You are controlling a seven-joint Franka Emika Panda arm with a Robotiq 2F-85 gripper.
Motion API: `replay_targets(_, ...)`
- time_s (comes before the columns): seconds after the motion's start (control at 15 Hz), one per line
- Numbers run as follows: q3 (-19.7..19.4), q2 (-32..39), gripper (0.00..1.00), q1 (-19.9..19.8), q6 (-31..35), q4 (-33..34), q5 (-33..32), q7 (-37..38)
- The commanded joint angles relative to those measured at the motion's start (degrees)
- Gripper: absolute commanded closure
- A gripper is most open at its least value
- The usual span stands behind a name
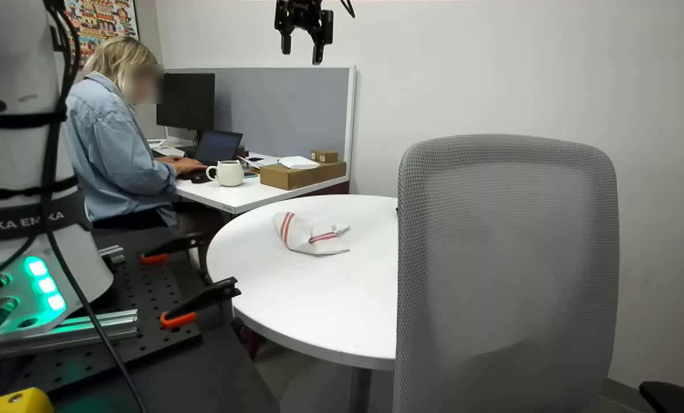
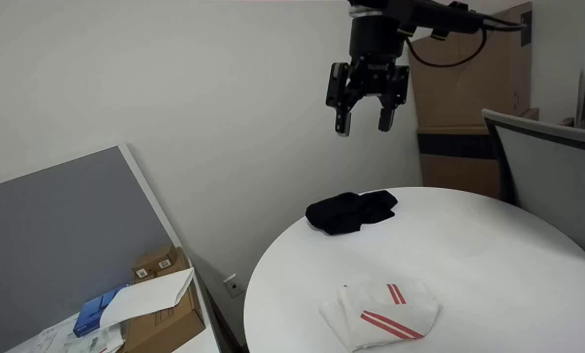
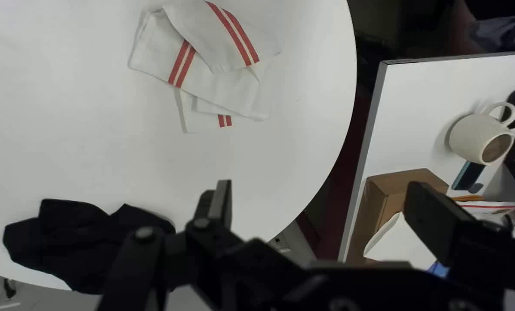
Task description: Place the towel on the backrest of the grey chair
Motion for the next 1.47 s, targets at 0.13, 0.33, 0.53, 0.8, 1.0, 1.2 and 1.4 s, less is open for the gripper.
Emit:
replay_targets(0.13,1.08,0.03,0.00,-1.21,-0.29,0.23,0.40,-0.27)
replay_targets(0.33,1.20,-0.14,0.00,-1.09,-0.70,0.28,-0.04,-1.28)
replay_targets(0.53,1.98,0.97,0.00,-0.14,-2.67,-0.05,-0.58,-5.43)
replay_targets(0.8,3.77,3.90,0.00,0.65,-2.00,-2.11,-1.53,-10.55)
replay_targets(1.0,5.00,6.85,0.00,0.42,0.29,-3.56,-3.32,-12.93)
replay_targets(1.2,5.28,9.46,0.00,-0.19,2.10,-5.12,-5.22,-14.55)
replay_targets(1.4,4.75,11.53,0.00,-1.28,3.24,-7.07,-6.22,-15.58)
